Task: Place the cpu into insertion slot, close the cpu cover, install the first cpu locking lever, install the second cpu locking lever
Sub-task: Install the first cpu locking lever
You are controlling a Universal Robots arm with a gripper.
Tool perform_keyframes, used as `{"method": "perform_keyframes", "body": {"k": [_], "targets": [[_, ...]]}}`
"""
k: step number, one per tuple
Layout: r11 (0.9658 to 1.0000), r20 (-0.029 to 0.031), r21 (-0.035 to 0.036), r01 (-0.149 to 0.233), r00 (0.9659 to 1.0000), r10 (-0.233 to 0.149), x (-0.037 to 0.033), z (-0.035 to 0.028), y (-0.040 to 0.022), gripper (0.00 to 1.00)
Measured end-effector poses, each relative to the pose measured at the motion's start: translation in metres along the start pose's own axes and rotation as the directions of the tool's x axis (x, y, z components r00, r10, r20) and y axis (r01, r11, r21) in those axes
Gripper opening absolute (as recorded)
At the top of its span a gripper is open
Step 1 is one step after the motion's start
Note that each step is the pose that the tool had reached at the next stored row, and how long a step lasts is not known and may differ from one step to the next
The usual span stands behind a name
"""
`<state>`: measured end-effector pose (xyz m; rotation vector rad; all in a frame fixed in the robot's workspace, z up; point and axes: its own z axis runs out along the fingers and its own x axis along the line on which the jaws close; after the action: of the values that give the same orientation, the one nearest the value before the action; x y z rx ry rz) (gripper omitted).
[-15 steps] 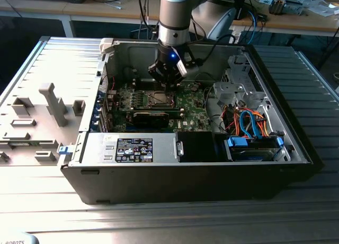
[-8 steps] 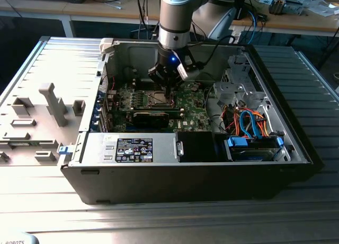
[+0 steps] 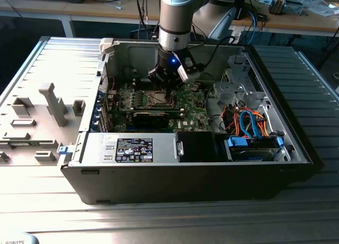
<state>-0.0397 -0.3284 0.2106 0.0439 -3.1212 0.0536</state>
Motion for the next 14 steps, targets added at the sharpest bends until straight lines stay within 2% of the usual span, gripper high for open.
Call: {"method": "perform_keyframes", "body": {"k": [2, 14], "targets": [[0.9999, -0.0006, 0.0144, 0.0, 1.0, 0.0, 0.0, -0.0029, -0.0002, 0.11], [0.9999, -0.0005, 0.0145, 0.0, 1.0, 0.0, 0.0004, -0.0195, -0.0007, 0.11]]}}
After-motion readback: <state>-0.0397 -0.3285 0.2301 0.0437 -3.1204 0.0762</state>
